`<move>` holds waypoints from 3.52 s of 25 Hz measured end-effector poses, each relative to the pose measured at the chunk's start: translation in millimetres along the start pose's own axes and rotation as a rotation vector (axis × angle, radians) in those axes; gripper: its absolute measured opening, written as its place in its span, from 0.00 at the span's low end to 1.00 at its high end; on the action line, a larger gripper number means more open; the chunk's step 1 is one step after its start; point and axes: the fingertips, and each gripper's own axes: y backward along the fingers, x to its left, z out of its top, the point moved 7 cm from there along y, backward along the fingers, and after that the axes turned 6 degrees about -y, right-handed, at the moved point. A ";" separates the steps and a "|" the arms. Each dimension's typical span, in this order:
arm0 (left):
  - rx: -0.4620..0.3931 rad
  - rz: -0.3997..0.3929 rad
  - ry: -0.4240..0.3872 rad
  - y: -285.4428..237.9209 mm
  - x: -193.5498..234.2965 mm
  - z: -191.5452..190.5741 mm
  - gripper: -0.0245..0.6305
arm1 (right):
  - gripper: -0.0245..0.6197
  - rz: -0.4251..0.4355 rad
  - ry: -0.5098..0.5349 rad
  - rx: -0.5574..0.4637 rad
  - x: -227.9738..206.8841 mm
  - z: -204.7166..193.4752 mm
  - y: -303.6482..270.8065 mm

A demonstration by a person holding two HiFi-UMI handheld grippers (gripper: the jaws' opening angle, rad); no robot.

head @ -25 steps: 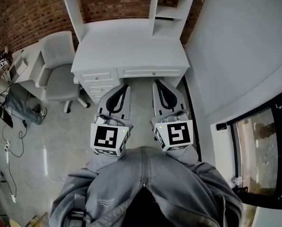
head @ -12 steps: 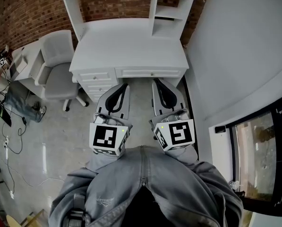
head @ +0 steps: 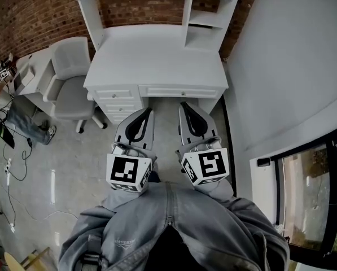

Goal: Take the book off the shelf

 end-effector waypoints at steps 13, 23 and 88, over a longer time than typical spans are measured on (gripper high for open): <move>-0.008 -0.002 0.012 -56.4 30.9 -16.7 0.05 | 0.08 -0.017 0.014 0.021 -32.7 -16.7 -52.8; -0.009 -0.017 0.013 -122.6 85.6 -26.0 0.05 | 0.08 -0.038 -0.005 0.019 -61.5 -25.4 -132.2; -0.040 -0.099 0.028 -323.5 237.1 -72.9 0.05 | 0.08 -0.101 0.019 -0.001 -148.3 -60.8 -358.0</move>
